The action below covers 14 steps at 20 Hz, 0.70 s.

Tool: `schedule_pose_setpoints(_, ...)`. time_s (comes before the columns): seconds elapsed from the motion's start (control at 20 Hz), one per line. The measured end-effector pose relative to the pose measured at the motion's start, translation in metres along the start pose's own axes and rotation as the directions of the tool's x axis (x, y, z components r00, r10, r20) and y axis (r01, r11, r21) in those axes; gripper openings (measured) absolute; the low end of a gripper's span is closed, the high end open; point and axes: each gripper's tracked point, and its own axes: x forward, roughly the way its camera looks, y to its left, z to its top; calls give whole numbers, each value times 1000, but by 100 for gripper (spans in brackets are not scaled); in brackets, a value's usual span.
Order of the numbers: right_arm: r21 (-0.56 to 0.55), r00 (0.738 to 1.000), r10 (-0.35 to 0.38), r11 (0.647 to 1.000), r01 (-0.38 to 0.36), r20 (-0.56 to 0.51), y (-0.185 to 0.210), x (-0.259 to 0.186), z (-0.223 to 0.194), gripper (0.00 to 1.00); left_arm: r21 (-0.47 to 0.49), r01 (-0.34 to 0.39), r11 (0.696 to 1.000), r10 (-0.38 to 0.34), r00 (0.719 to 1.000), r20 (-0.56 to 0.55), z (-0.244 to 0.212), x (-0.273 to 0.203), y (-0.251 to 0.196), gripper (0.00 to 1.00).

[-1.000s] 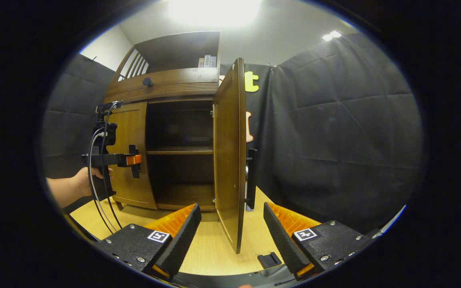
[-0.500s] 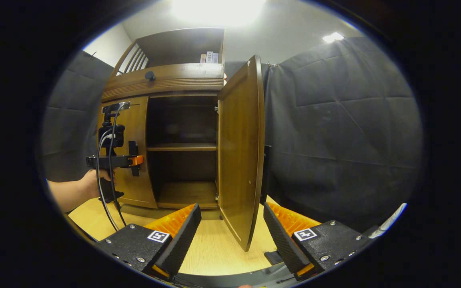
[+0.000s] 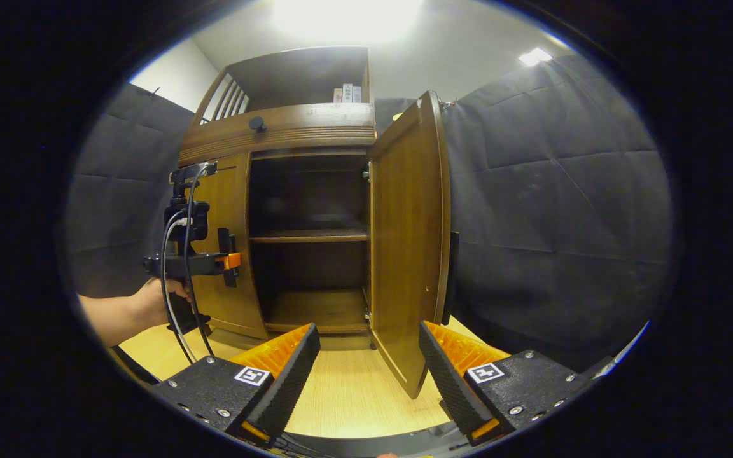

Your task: Open the right door of the double-door shoe cabinet with the right hand, and open the left door with the left hand.

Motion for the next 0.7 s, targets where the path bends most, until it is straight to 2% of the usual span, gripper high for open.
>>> schedule_pose_setpoints(0.35, 12, 998, 53, 999, -53, 41, -3, -15, 10, 94, -8, -39, 999, 39, 999, -14, -3, -45, 12, 24)
schedule_pose_setpoints(0.4, 14, 998, 53, 998, -54, 41, -5, -17, 9, 94, -10, -46, 999, 46, 999, -13, -4, -51, 14, 15)
schedule_pose_setpoints(0.45, 16, 998, 54, 998, -55, 43, -8, -19, 10, 94, -13, -54, 998, 54, 998, -15, -4, -57, 17, 24)
schedule_pose_setpoints(0.5, 19, 997, 54, 998, -55, 47, -10, -22, 11, 96, -14, -61, 998, 61, 998, -16, -4, -63, 20, 24)
schedule_pose_setpoints(0.6, 26, 997, 58, 998, -60, 51, -11, -24, 12, 94, -13, -75, 997, 75, 997, -15, -5, -75, 26, 15)
schedule_pose_setpoints(0.7, 29, 997, 63, 997, -64, 49, -12, -25, 11, 94, -15, -89, 996, 88, 996, -14, -6, -87, 31, 15)
